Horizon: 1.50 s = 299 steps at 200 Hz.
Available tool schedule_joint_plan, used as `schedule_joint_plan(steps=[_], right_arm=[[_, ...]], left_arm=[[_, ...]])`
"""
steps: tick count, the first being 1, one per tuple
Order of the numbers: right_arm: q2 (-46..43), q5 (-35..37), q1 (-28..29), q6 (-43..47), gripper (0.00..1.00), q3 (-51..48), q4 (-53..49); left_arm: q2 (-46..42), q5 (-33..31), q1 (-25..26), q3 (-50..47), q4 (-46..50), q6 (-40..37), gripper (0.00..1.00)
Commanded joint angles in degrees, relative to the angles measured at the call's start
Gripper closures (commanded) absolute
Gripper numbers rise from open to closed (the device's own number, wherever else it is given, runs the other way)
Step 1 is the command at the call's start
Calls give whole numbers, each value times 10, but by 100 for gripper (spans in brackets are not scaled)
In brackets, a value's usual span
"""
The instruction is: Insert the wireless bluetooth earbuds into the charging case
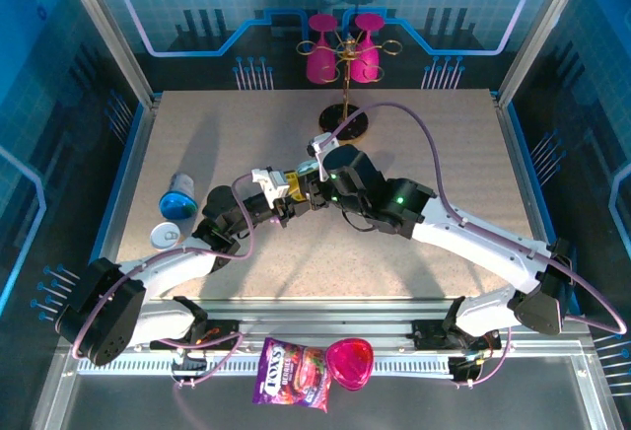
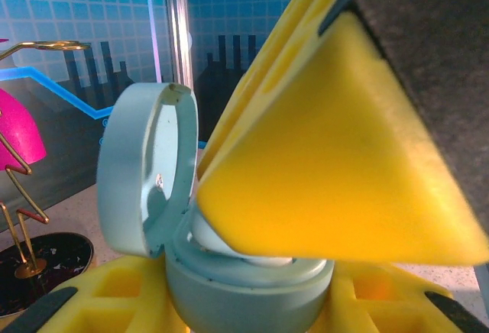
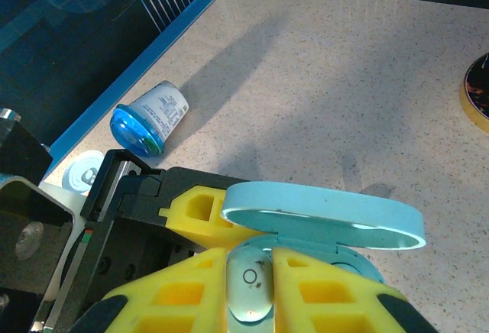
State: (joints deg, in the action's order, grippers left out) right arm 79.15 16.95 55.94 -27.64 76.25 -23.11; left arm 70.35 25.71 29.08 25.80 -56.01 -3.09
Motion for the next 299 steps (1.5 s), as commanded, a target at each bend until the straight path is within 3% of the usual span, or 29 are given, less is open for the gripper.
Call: schedule_joint_plan(steps=[1,25,96,170,242,299], right_arm=[[9,-9,12,-10,80,11,-1],[-1,-2,12,-7,68,11,1],[-91,27,8,30,57,-38,52],[-87,-48,-94,-15,40,0,-22],[-66,-102,-116,1,37,18,-59],[-84,-112,-115,10,37,-10,-102]], left_arm=[[3,-10,0,-4,-35,5,71],[1,-7,1,-4,-37,6,70],[12,5,1,-12,-64,4,70],[28,84,2,-16,-124,-3,70],[35,119,1,-10,-132,-7,69],[32,94,2,-4,-131,4,70]])
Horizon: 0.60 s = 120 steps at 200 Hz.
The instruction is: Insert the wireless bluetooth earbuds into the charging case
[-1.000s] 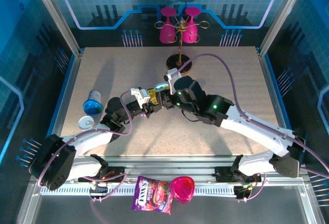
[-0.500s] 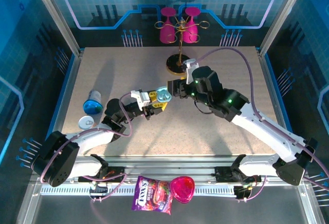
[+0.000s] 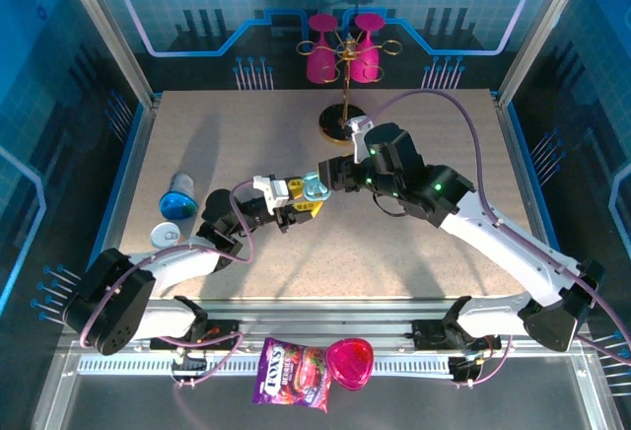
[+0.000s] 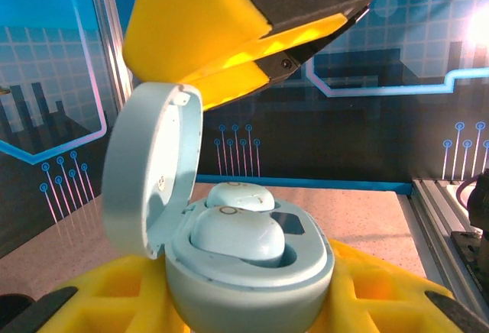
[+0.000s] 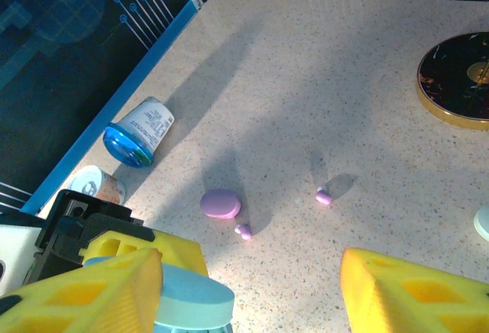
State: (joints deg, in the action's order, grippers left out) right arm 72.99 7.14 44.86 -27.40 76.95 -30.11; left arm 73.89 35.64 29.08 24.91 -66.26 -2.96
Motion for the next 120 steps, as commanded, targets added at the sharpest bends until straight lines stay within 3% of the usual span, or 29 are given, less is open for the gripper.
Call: schedule_joint_plan(steps=[1,30,57,83,120], right_arm=[[-24,-13,-4,7,37,-19,-32],[-76,-22,-7,-11,38,-64,-4],[-109,-80,-28,-42,38,-99,37],[-126,-189,-66,-124,37,-149,118],[-119,-351,-108,-312,33,-253,338]], left_arm=[[-3,-6,1,5,-29,2,70],[0,-6,2,10,-28,6,70],[7,-2,2,13,-40,14,70],[8,3,1,17,-50,22,70],[2,6,2,21,-72,40,70]])
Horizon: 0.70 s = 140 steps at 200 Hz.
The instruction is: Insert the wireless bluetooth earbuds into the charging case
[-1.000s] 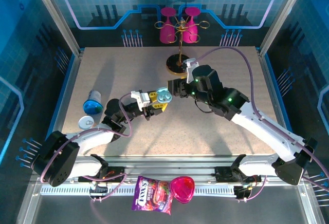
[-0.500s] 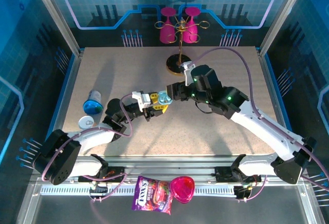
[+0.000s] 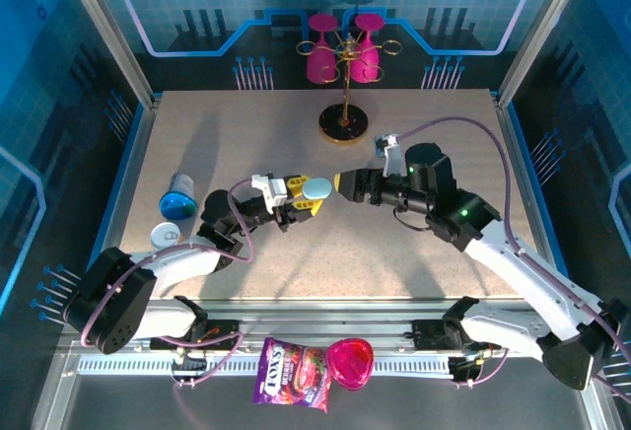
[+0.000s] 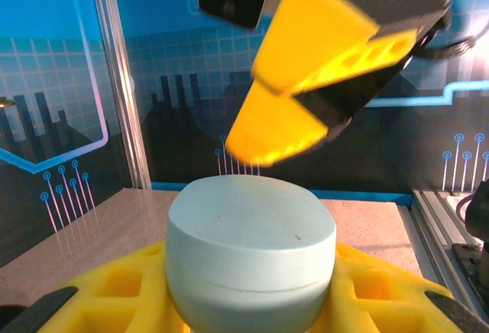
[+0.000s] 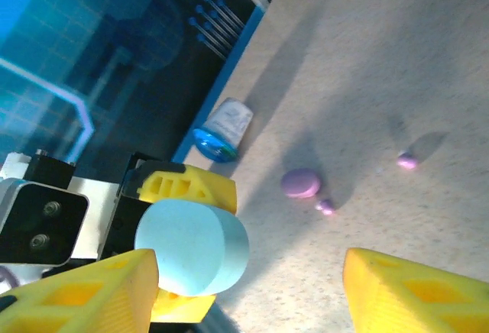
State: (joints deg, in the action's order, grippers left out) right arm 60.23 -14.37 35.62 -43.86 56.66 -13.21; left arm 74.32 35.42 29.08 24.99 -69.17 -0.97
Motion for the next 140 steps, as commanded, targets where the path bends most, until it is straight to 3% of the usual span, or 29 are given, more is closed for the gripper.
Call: schedule_joint_plan(steps=[1,49,79,99,140], right_arm=[[10,-138,-15,-150,33,-52,174],[59,-184,1,-282,35,-119,368],[92,-188,14,-328,44,-140,446],[105,-190,15,-345,53,-146,477],[93,-173,10,-326,78,-147,444]], left_arm=[[-2,8,2,20,-43,21,70],[-13,12,6,28,-41,27,70],[-14,12,6,30,-37,25,70],[-14,11,7,30,-36,25,70],[-14,5,8,26,-31,19,69]])
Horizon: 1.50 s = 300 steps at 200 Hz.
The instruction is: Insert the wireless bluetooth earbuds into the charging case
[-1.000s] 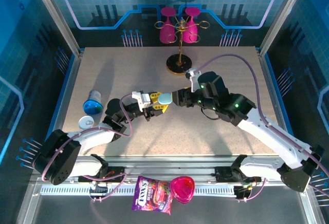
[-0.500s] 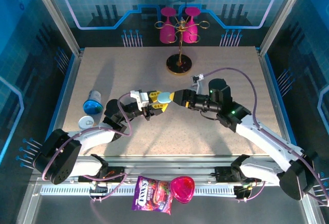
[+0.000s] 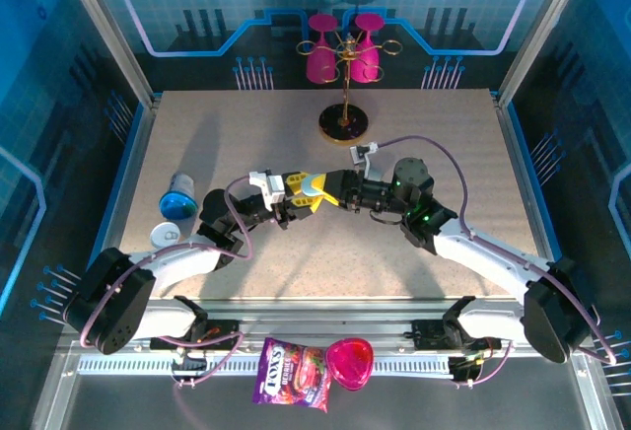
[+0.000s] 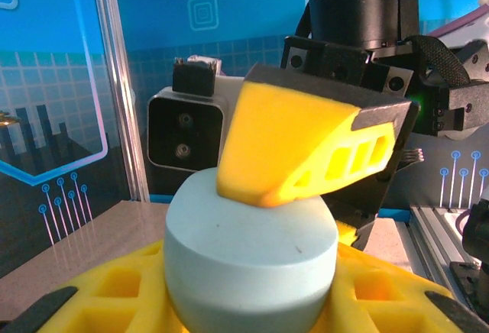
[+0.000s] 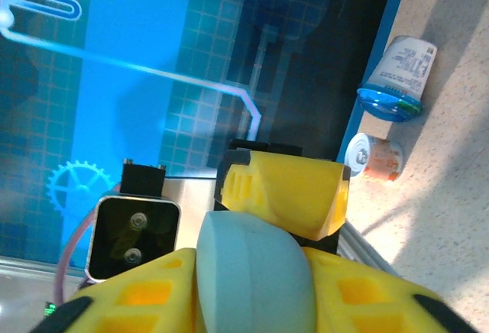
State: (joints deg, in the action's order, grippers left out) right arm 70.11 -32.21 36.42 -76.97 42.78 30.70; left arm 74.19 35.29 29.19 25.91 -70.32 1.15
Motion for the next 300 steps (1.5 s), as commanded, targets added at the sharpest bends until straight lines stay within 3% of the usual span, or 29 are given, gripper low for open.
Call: schedule_joint_plan(steps=[1,19,32,52,91,127,163,257,274,300], right_arm=[[-6,5,2,6,78,-9,4],[-14,14,-6,10,81,-13,0],[-22,27,-14,15,82,-22,2],[-39,49,-39,39,84,-35,-28],[-80,116,-113,135,84,-57,-181],[-96,211,-191,218,84,-78,-300],[-52,269,-250,294,84,-77,-353],[120,235,-314,337,79,-78,-296],[122,234,-323,344,72,-79,-301],[87,252,-338,365,47,-75,-337]], left_arm=[[-13,7,7,17,-20,-2,68],[-15,1,7,14,-12,-3,59],[-18,-7,6,12,0,-3,40],[-27,-26,6,-1,26,-5,21],[-46,-58,7,-17,153,-33,1],[-43,-103,31,0,290,-66,1],[-22,-124,49,38,392,-104,1],[-3,-118,55,78,446,-105,1],[-9,-130,54,78,458,-103,1],[-33,-159,46,106,553,-106,1]])
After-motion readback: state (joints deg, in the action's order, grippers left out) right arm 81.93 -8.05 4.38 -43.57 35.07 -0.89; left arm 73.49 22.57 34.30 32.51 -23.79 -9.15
